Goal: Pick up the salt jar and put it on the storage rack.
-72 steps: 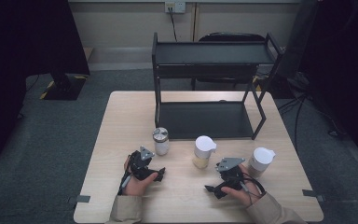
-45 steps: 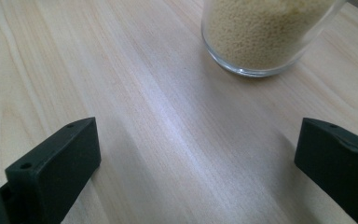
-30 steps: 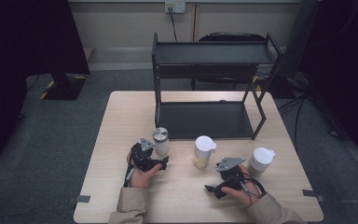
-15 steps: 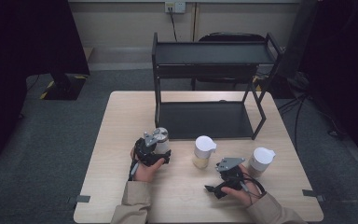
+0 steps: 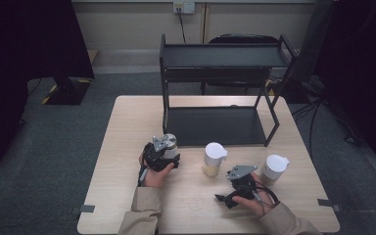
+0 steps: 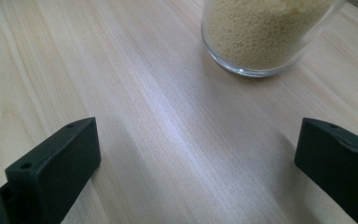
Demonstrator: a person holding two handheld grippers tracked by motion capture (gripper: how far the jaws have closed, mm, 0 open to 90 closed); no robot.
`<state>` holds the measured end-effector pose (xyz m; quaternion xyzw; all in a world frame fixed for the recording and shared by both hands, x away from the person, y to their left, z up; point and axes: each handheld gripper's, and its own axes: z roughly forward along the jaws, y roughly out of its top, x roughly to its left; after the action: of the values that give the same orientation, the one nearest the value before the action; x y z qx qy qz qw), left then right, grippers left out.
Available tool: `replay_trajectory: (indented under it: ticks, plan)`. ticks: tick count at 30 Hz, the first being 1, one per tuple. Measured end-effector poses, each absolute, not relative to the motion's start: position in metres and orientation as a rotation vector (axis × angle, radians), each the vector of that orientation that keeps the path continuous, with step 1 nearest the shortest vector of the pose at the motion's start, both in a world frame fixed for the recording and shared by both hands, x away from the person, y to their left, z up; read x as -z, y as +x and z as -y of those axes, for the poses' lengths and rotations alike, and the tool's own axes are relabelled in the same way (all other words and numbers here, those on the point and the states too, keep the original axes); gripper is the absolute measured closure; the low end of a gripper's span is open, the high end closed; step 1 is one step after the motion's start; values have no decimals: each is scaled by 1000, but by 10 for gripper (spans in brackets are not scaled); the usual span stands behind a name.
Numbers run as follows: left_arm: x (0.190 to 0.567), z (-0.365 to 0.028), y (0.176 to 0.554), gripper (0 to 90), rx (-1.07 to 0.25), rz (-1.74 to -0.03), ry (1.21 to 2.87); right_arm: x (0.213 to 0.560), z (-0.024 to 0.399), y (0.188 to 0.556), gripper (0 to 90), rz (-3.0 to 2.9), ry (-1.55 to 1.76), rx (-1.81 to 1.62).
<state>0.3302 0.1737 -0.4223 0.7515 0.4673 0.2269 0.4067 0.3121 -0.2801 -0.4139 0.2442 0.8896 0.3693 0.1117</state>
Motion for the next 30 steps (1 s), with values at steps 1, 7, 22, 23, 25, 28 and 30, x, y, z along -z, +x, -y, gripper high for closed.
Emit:
replay_trajectory:
  ticks: [1, 7, 22, 23, 25, 28, 30]
  plan:
    - [422, -172, 331, 187, -576, -1178, 1893, 414, 280, 312, 0, -2612, 717, -1085]
    - [423, -169, 331, 229, -589, -1180, 1892, 414, 280, 312, 0, -2612, 717, -1085]
    - [425, -169, 329, 309, -622, -1169, 1889, 414, 280, 312, 0, -2612, 717, -1085]
    - [426, -169, 329, 310, -622, -1170, 1887, 414, 280, 312, 0, -2612, 717, -1084]
    - [426, -169, 329, 310, -624, -1169, 1885, 414, 280, 312, 0, -2612, 717, -1084]
    - [428, -170, 328, 310, -624, -1171, 1873, 414, 280, 312, 0, -2612, 717, -1084]
    - [428, -169, 328, 310, -626, -1172, 1870, 414, 280, 312, 0, -2612, 718, -1084]
